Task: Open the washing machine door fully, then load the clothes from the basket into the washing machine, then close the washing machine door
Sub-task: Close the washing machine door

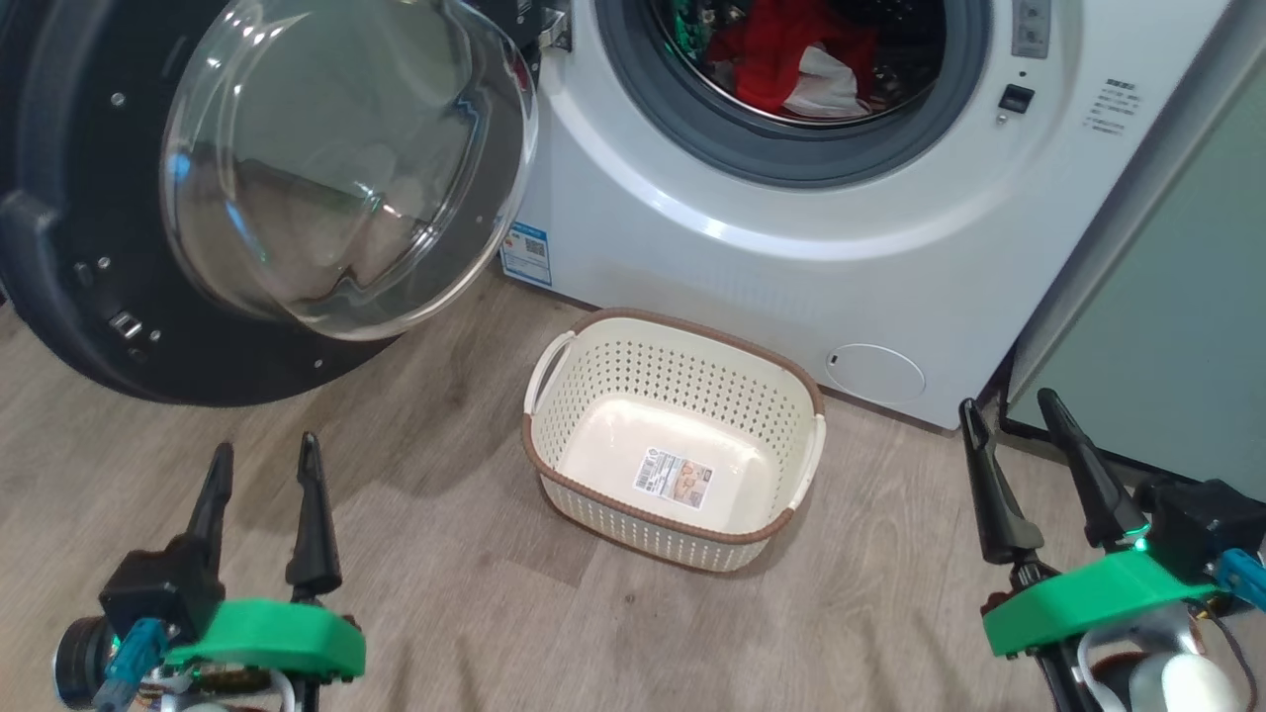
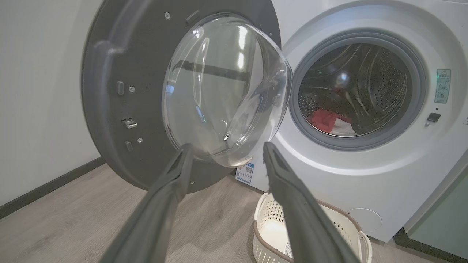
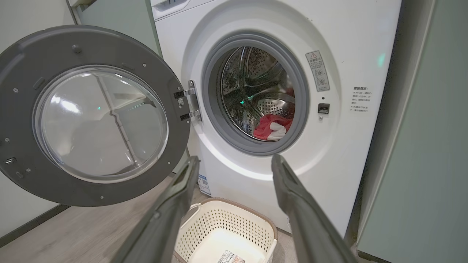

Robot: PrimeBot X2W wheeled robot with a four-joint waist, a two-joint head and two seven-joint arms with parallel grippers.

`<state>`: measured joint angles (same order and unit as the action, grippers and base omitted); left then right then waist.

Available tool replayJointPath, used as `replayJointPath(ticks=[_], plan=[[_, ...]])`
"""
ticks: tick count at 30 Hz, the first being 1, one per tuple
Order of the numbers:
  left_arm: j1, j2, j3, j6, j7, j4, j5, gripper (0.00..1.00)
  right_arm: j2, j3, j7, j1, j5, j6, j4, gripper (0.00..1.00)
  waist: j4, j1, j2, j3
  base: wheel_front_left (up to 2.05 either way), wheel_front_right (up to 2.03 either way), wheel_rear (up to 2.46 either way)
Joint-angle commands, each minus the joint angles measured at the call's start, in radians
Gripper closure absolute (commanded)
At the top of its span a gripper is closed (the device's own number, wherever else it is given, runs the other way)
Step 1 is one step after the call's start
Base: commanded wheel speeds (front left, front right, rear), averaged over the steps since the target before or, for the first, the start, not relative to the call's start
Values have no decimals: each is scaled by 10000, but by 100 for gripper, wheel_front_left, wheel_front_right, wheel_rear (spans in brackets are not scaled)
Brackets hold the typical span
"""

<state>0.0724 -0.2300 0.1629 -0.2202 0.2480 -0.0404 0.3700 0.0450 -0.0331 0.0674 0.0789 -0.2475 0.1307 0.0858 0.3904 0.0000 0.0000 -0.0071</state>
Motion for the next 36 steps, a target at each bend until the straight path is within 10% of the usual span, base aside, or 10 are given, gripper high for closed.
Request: replayJointPath(ticks=[1,20,21,22,23,36], plan=[[-293,-48,-395,-47,118,-332,55,0,52,221,76,-343,-60,0,270,0,69,0,0,4,0,0,0],[-304,18,-469,-119,131,-297,-17,0,52,262,83,-349,-89,0,154,0,98,0,0,-46,0,0,0],[-297,21,-466,-121,131,-295,-19,10,52,260,83,-345,-89,0,151,0,98,0,0,-52,0,0,0],[-291,17,-465,-120,132,-299,-24,75,52,261,82,-342,-91,0,149,0,94,0,0,-56,0,0,0],[-285,15,-465,-115,132,-306,-24,100,52,259,83,-341,-90,0,151,0,93,0,0,-54,0,0,0],[-512,88,-835,426,135,-1135,516,100,52,219,76,-306,-109,0,187,0,171,0,0,-42,0,0,0]])
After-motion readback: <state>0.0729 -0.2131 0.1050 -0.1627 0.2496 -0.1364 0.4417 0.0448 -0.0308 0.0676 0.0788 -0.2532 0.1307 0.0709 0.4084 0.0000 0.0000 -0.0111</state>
